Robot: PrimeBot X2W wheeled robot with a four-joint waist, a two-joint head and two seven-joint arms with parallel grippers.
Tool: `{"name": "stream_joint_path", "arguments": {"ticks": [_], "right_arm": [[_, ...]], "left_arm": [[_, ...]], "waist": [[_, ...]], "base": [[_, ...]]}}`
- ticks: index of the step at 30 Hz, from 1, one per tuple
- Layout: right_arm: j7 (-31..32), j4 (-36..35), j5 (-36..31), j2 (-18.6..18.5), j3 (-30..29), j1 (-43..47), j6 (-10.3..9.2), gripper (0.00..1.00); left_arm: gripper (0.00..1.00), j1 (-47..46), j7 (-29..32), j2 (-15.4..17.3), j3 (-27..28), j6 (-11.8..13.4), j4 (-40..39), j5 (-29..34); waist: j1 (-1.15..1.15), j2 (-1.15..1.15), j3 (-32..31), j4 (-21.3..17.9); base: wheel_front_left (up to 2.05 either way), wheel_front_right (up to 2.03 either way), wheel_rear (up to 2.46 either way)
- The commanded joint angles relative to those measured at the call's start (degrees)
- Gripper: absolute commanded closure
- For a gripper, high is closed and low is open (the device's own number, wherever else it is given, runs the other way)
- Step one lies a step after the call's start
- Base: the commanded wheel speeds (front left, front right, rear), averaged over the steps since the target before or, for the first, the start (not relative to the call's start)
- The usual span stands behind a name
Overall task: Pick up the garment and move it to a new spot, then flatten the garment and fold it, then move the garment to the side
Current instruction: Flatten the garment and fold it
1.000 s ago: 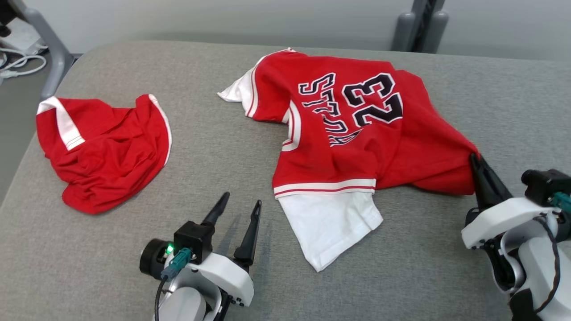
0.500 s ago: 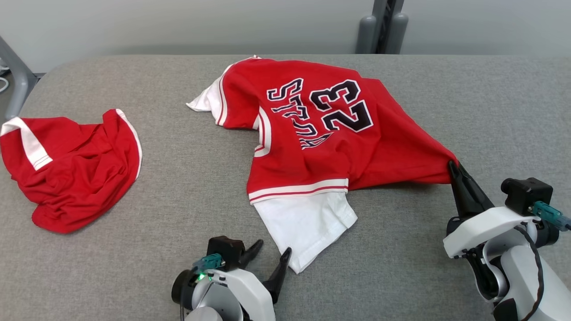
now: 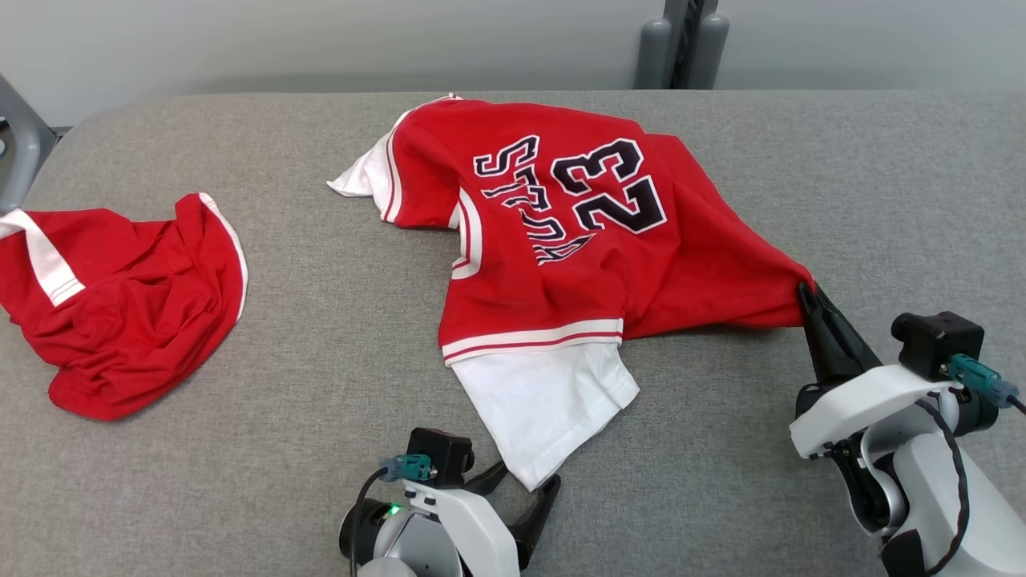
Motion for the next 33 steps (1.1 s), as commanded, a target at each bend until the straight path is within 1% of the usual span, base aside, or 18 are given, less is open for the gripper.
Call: {"name": "stream_joint_path", "arguments": {"ticks": [1, 2, 3, 4, 5, 6, 7, 15, 18, 22, 23, 27, 33], "right_arm": [[-0.05, 0.01, -0.22, -0.19, 0.13, -0.5, -0.04, 1.0], [-0.07, 0.04, -0.22, -0.2, 0.18, -0.6, -0.04, 1.0], [-0.08, 0.06, -0.25, -0.21, 0.26, -0.7, -0.04, 1.0], [-0.11, 0.1, -0.26, -0.25, 0.3, -0.8, -0.04, 1.0], [-0.14, 0.15, -0.25, -0.27, 0.34, -0.95, -0.04, 1.0], [-0.18, 0.16, -0.24, -0.33, 0.38, -1.07, -0.04, 1.0], [-0.2, 0.21, -0.22, -0.38, 0.39, -1.14, -0.04, 1.0], [-0.5, 0.94, -0.14, -0.92, 0.05, -0.58, -0.04, 1.0], [-0.77, 1.14, -0.31, -1.12, -0.39, -0.46, -0.04, 1.0], [-0.7, 1.24, -0.07, -1.28, -0.93, -0.73, -0.04, 1.0], [-0.81, 1.04, 0.06, -1.61, -1.17, -1.04, -0.04, 1.0], [-0.5, 0.57, -0.35, -2.54, -1.26, -1.74, -0.03, 1.0], [0.54, -1.5, -0.77, -5.04, -1.7, -4.02, -0.04, 1.0]], "left_arm": [[0.0, 0.47, 0.45, 0.28, -0.26, 0.34, 0.08, -0.28], [0.0, 0.28, 0.73, 0.28, -0.65, 0.37, 0.02, -0.18], [0.2, 0.09, 0.97, 0.27, -0.93, 0.44, -0.06, -0.16], [0.55, -0.15, 1.01, 0.28, -1.04, 0.56, -0.13, -0.24], [0.67, -0.44, 0.61, 0.28, -1.02, 0.6, -0.24, -0.35], [0.95, -0.74, 0.13, 0.28, -0.89, 0.73, -0.39, -0.36], [1.0, -1.0, -0.4, 0.28, -0.68, 0.87, -0.51, -0.34], [1.0, -1.63, -4.35, 1.01, 1.15, -0.28, -1.41, -1.29], [1.0, -1.93, -6.58, 1.59, 2.16, -1.58, -2.93, -1.97], [1.0, -2.77, -10.24, 3.17, 5.22, -2.73, -6.2, -3.4], [1.0, -3.32, -12.09, 4.28, 7.25, -2.63, -8.11, -3.79], [1.0, -5.21, -14.77, 6.81, 11.39, -2.11, -12.34, -4.49], [1.0, -8.81, -16.61, 9.74, 17.93, -0.35, -19.21, -6.23]], "waist": [[0.0, 0.0, 0.05, -0.02], [0.0, 0.0, 0.08, -0.04], [0.0, 0.0, 0.16, -0.06], [0.0, 0.0, 0.22, -0.06], [0.0, 0.0, 0.25, -0.06], [0.0, 0.0, 0.25, -0.03], [0.0, 0.0, 0.25, 0.01], [0.0, 0.0, -0.47, 0.82], [0.0, 0.0, -1.23, 1.13], [0.0, 0.0, -2.45, 1.28], [0.0, 0.0, -3.21, 1.24], [0.0, 0.0, -4.8, 0.87], [0.0, 0.0, -7.21, -0.27]], "base": [[0.0, 0.0, 0.0], [0.0, 0.0, 0.0], [0.0, 0.0, 0.0], [0.0, 0.0, 0.0], [0.0, 0.0, 0.0], [0.0, 0.0, 0.0], [0.0, 0.0, 0.0], [0.0, 0.0, 0.0], [0.0, 0.0, 0.0], [0.0, 0.0, 0.0], [0.0, 0.0, 0.0], [0.0, 0.0, 0.0], [0.0, 0.0, 0.0]]}}
